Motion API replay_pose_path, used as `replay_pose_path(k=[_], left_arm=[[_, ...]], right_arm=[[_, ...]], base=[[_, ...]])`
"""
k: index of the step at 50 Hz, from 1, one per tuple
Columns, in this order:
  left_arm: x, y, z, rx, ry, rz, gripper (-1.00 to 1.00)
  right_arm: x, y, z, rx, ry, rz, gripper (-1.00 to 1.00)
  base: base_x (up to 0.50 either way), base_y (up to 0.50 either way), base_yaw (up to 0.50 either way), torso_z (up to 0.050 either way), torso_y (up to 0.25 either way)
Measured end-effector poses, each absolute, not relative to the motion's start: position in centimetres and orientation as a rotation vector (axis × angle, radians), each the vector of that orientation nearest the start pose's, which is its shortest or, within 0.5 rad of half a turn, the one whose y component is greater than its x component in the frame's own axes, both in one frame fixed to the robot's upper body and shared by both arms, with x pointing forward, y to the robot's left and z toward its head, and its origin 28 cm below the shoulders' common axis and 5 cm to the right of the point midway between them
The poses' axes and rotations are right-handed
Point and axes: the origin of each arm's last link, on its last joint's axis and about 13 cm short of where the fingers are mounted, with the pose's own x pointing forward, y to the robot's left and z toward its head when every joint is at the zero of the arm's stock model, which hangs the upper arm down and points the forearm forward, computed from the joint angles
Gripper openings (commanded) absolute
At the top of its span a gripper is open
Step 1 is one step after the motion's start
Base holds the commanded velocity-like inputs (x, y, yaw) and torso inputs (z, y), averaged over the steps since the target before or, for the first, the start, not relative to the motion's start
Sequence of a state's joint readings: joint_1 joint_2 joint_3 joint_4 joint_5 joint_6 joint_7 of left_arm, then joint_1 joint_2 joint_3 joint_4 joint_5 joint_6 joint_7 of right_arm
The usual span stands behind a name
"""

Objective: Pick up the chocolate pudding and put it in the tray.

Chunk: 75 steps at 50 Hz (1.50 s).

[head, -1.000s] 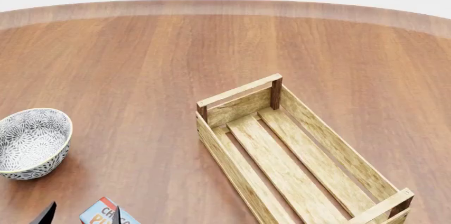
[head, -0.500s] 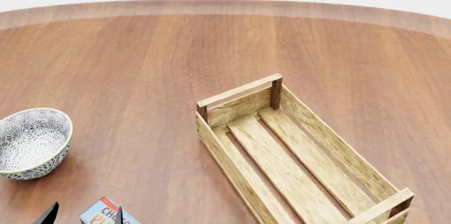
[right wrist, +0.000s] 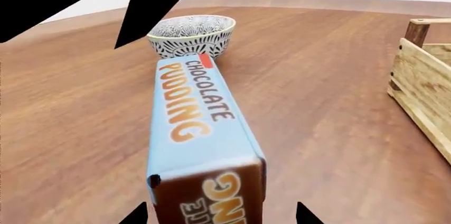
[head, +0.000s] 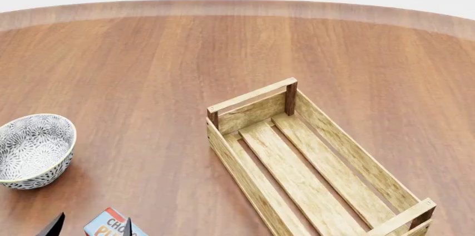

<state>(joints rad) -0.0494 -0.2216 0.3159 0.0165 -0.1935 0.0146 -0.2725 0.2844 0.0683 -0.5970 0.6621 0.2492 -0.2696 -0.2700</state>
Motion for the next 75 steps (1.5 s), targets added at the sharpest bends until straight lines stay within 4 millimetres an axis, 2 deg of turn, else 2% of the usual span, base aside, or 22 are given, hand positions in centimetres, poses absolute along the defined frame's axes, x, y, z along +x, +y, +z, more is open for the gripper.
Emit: replay_pose_path(k=[43, 44, 61, 75], left_arm=[[21.3, 19.4, 2.0, 0.026, -0.019, -0.047, 1.00], [21.3, 19.4, 2.0, 0.026, -0.019, -0.047, 1.00], [21.3, 19.3, 2.1, 0.027, -0.020, -0.048, 1.00], [21.3, 19.5, 2.3, 0.028, -0.022, -0.043, 1.00]], right_arm=[[24.0, -2.5, -5.1, -0.010, 0.189, 0.746, 1.00], [24.0, -2.5, -5.1, -0.010, 0.189, 0.747, -1.00], [23.9, -2.8, -5.1, 0.014, 0.193, 0.736, -1.00], [24.4, -4.1, -4.6, 0.033, 0.193, 0.679, -1.00]], base=[[0.00, 0.00, 0.00, 0.000, 0.000], [0.00, 0.00, 0.00, 0.000, 0.000], [0.00, 0.00, 0.00, 0.000, 0.000], [0.00, 0.00, 0.00, 0.000, 0.001]])
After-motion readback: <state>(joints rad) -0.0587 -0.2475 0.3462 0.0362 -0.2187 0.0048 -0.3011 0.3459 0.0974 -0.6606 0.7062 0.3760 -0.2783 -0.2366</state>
